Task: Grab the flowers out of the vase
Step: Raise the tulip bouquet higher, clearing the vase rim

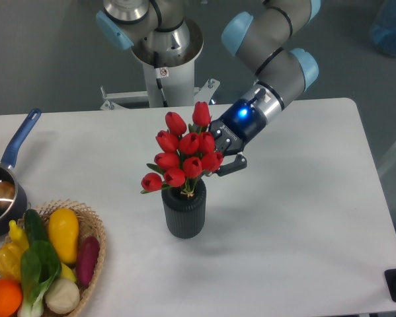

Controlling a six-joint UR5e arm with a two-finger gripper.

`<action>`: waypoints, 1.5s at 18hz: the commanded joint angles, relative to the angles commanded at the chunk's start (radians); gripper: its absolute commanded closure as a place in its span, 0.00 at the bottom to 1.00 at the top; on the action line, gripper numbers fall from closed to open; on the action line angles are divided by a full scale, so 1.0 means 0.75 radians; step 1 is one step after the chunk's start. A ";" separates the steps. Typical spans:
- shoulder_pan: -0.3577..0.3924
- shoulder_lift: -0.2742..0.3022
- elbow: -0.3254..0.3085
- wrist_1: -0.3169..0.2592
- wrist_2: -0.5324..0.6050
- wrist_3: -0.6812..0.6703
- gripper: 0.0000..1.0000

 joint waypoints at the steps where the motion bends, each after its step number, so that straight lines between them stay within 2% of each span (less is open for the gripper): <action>1: 0.000 0.008 0.000 0.000 -0.004 -0.010 0.60; 21: 0.014 0.127 0.010 0.002 -0.143 -0.239 0.60; 27: 0.016 0.133 0.078 0.002 -0.174 -0.350 0.60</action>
